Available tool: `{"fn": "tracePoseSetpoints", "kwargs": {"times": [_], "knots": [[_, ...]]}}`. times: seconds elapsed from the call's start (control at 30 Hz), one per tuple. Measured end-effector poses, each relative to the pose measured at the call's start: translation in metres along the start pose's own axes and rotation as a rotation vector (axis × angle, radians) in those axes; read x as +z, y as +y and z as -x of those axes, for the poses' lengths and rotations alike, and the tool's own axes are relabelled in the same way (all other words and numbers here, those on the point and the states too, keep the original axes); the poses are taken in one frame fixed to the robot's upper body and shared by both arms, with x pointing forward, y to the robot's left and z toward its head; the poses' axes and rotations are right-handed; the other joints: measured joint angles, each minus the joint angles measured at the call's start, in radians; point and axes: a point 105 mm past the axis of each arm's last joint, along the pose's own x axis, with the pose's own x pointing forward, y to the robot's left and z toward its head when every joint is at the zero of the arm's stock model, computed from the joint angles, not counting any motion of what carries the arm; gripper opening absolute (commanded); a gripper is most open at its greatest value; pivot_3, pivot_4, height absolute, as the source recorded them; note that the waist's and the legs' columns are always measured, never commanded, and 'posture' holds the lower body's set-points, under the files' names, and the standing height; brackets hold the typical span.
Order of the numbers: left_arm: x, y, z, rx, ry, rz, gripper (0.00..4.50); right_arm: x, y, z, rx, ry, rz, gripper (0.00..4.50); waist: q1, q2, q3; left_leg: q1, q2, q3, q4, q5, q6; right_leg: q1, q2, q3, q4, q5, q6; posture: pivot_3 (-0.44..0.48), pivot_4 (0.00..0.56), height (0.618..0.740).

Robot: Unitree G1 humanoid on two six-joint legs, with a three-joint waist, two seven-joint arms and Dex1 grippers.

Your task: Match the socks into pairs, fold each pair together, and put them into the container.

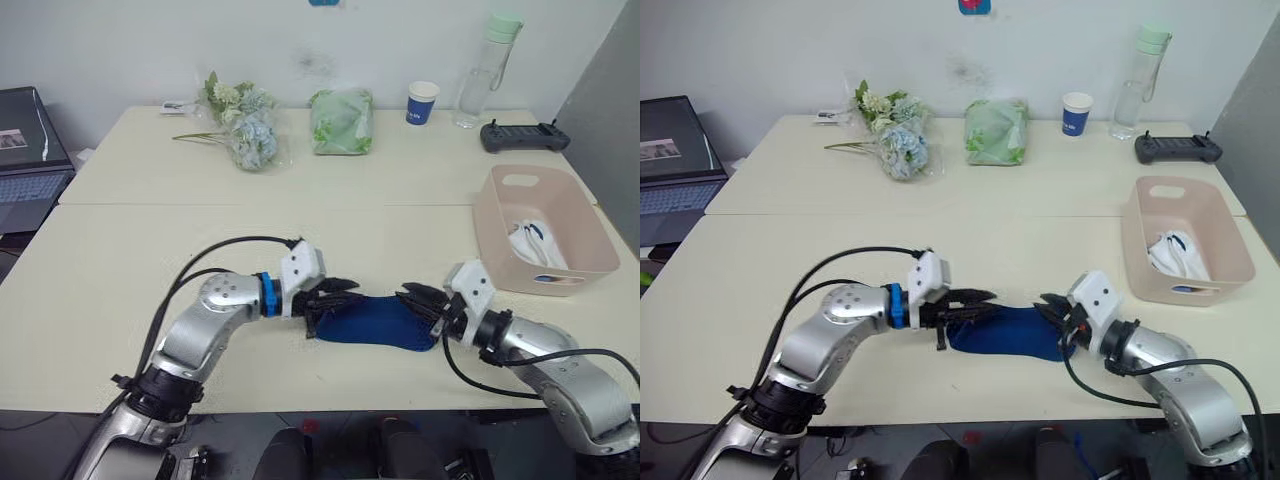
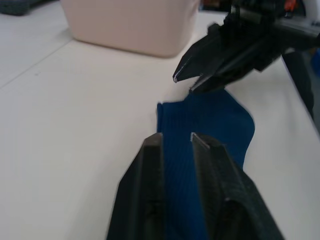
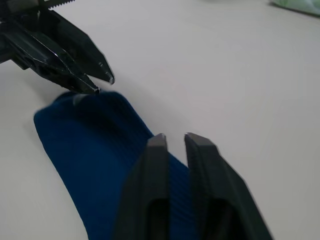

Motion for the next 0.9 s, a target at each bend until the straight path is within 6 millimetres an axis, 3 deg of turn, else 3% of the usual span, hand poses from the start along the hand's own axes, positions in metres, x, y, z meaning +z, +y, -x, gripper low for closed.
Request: {"fn": "tracePoseSetpoints", "kwargs": {"times": [0.13,0.23,0.37,0.5,0.6,0.7,0.9], "knots": [[-0.012,0.001,0.005,0.011,0.074,-0.061,0.01,-0.023,-0.002,0.004,-0.008,0.078,0.051,0.02,-0.001,0.000,0.000,0.000,0.000,0.000,0.000,0.000,0.000,0.000,0.000,0.000,0.000,0.000,0.000,0.000,0.150,0.740],[-0.038,0.001,0.024,0.031,0.168,-0.065,0.01,-0.039,-0.006,0.011,-0.022,0.126,0.071,0.02,-0.003,0.000,0.000,0.002,0.001,0.001,0.000,0.000,0.000,0.000,0.000,0.001,0.001,0.000,0.000,0.000,0.150,0.740],[-0.040,0.003,0.029,0.050,0.155,-0.062,0.01,-0.040,-0.008,0.015,-0.020,0.122,0.076,0.02,0.001,0.000,0.000,0.002,0.000,0.000,0.000,0.000,0.000,0.001,-0.001,0.000,0.001,0.000,0.000,0.000,0.150,0.740],[-0.035,0.004,0.020,0.073,0.095,-0.030,0.01,-0.040,-0.012,0.024,-0.012,0.120,0.063,0.02,0.003,0.000,0.000,0.001,0.000,0.000,0.001,0.000,0.001,0.001,-0.001,0.000,0.000,0.000,0.000,0.000,0.150,0.740],[-0.029,0.002,0.020,0.073,0.054,0.006,0.01,-0.026,-0.016,0.030,-0.018,0.064,0.003,0.02,0.002,0.000,0.000,0.001,0.001,0.000,0.000,0.000,0.000,0.001,-0.002,0.000,0.001,0.000,0.000,0.000,0.150,0.740],[-0.016,-0.001,0.025,0.050,0.015,0.006,0.00,-0.005,-0.021,0.041,-0.022,0.015,-0.045,0.56,0.000,0.000,0.000,0.002,0.001,-0.001,0.000,0.000,0.000,0.001,-0.001,0.000,0.001,0.000,0.000,0.000,0.150,0.740],[-0.011,0.002,0.041,0.037,0.026,-0.030,0.00,-0.017,-0.026,0.049,-0.054,0.119,-0.141,2.67,0.001,0.000,0.000,0.002,0.000,-0.001,0.000,0.000,0.001,0.003,-0.001,-0.001,0.001,0.000,0.000,0.000,0.150,0.740]]}}
